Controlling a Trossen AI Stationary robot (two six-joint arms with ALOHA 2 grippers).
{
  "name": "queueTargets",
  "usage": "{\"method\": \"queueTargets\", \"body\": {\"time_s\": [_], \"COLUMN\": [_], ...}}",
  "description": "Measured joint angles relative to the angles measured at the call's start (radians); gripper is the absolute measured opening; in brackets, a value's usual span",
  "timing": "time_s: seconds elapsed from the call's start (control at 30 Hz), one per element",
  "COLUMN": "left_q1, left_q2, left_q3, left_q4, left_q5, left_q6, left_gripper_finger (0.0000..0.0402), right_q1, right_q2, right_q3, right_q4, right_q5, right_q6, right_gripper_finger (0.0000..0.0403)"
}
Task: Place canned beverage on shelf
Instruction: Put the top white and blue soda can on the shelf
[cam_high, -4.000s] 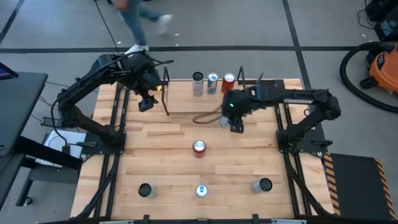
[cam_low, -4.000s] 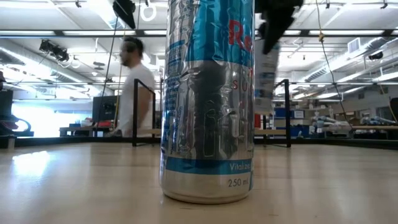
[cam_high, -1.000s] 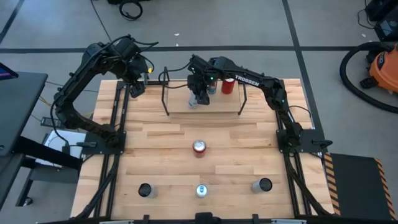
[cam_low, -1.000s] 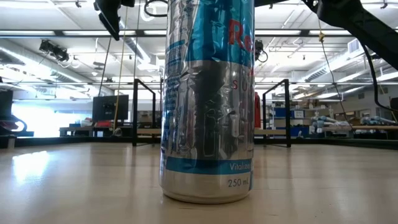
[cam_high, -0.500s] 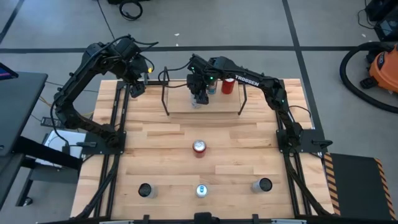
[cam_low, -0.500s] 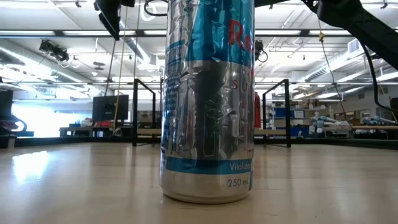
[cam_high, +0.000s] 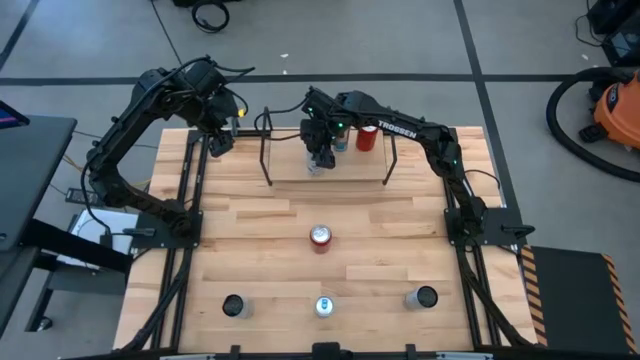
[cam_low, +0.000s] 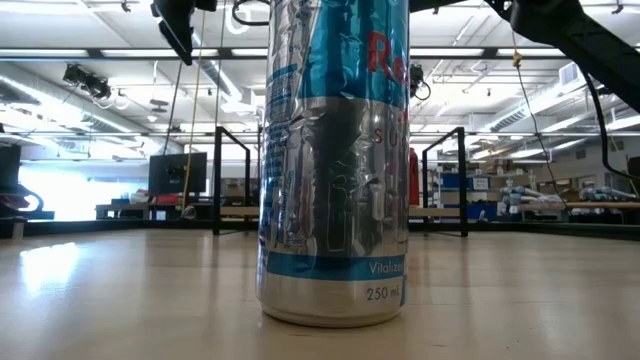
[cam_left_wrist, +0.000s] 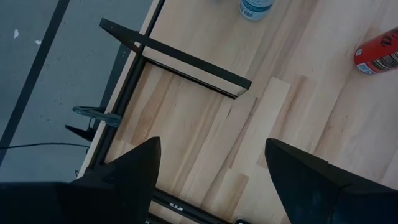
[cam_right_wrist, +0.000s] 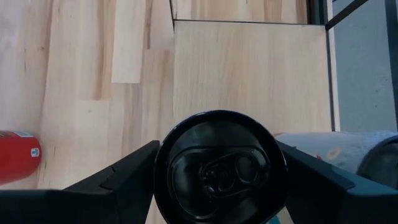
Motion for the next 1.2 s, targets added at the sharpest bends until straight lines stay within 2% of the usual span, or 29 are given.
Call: {"method": "queueTargets", "body": {"time_s": [0.5, 0.87, 1.2], "left_q1": [0.000, 0.000, 0.000], "left_q2": [0.000, 0.000, 0.000], "left_q3": [0.000, 0.000, 0.000], "left_q4": [0.000, 0.000, 0.001], "left_q5": [0.000, 0.000, 0.000], "left_q6": [0.000, 0.000, 0.000], "left_gripper_finger": [0.0291, 0.0291, 0.0291], "right_q1": [0.002, 0.002, 0.002], "right_q2": [-0.004, 0.000, 0.001], "right_q3": [-0.037, -0.037, 0.086], "right_q4": [0.026, 0.030, -0.008], "right_q5": [-0.004, 0.001, 0.001], "right_q6": [-0.020, -0.023, -0.019], "right_gripper_finger": [0.0303, 0.0342, 0.0339]}}
